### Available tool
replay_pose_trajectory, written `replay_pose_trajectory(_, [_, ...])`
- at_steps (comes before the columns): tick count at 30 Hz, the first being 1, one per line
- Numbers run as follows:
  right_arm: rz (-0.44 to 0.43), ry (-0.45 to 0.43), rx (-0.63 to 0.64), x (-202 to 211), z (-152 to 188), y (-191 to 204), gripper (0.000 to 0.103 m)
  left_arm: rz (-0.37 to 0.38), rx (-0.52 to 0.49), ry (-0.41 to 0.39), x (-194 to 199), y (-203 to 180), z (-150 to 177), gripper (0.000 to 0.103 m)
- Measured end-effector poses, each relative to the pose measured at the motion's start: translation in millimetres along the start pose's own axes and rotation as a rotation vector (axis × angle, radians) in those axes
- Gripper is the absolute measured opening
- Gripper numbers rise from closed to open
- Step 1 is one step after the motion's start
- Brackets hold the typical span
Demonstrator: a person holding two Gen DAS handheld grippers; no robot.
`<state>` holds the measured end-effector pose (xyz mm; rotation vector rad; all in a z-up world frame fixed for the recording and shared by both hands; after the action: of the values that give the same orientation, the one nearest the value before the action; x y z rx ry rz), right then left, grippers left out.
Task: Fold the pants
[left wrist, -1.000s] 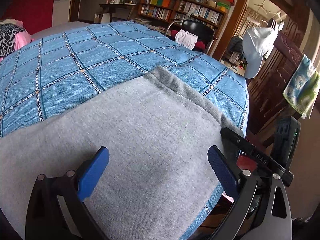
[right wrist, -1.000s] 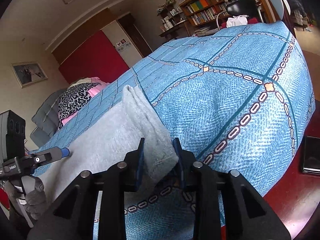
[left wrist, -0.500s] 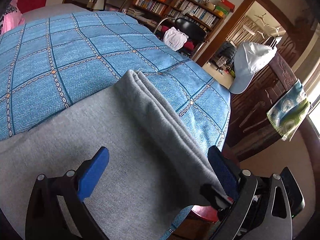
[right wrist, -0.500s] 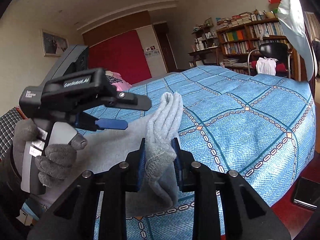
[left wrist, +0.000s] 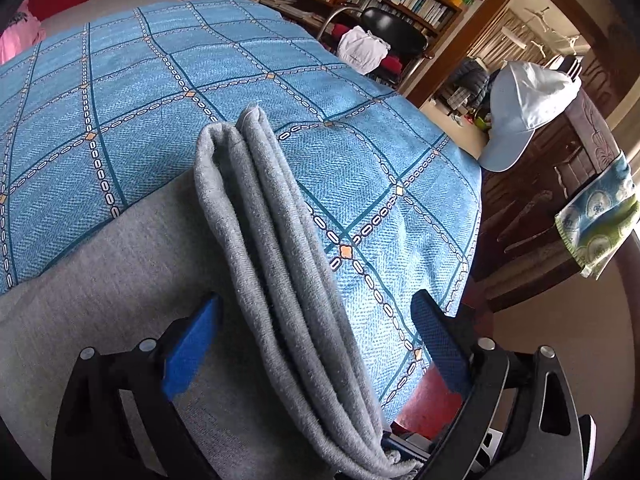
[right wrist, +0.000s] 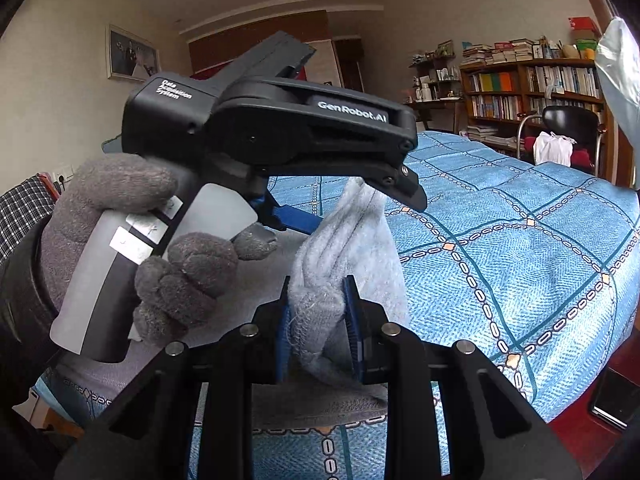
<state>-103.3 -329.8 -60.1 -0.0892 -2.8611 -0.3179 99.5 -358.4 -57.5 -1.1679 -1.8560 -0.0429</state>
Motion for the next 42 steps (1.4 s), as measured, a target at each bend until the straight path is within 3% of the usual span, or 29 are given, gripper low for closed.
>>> replay_pose_trajectory(5, [-0.007, 0.006, 0.0, -1.3, 1.1, 4.1, 0.024, -0.017, 0.04, 0.062, -9.0, 14.4, 8.2, 0.036])
replay_pose_trajectory(8, [-0.013, 0.016, -0.003, -2.2, 1.1, 2.8, 0.024, -0.014, 0.045, 0.052, -3.1, 18.4, 12.0, 0.025])
replay_pose_trajectory(11, [-0.036, 0.027, -0.021, -6.6, -4.9, -6.1, 0.029, -0.017, 0.037, 0.028, 9.6, 20.4, 13.0, 0.021])
replay_pose_trajectory(14, [-0.082, 0.011, -0.027, 0.0, -11.5, -2.6, 0.041, -0.018, 0.04, 0.0, 24.7, 23.3, 11.1, 0.019])
replay_pose_trajectory(19, [-0.123, -0.022, 0.028, 13.9, -20.1, 10.7, 0.072, -0.026, 0.049, -0.052, 58.1, 31.0, 6.3, 0.019])
replay_pose_trajectory(24, [-0.146, 0.03, 0.087, 11.1, -5.4, 20.0, 0.074, -0.04, 0.062, -0.111, 98.2, 44.6, 5.6, 0.019])
replay_pose_trajectory(34, [-0.157, 0.163, 0.081, -22.1, 30.0, 24.0, 0.074, -0.085, 0.122, -0.236, 187.7, 88.9, 29.4, 0.019])
replay_pose_trajectory(42, [-0.204, 0.21, 0.15, -22.2, 47.4, 52.1, 0.074, -0.15, 0.153, -0.297, 243.1, 125.3, 79.6, 0.019])
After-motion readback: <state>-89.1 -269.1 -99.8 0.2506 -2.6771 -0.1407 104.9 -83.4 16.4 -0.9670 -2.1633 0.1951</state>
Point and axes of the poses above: each gripper's, at about its wrist camera, not at the fingertips, and x roughly against the way its jaws point, y to its left, z to its underside, the point moved 7 cm from there along -x, roughly the way its jaws point, and after that the axes turned 8 degrees about -y, right-handed, at the moved point
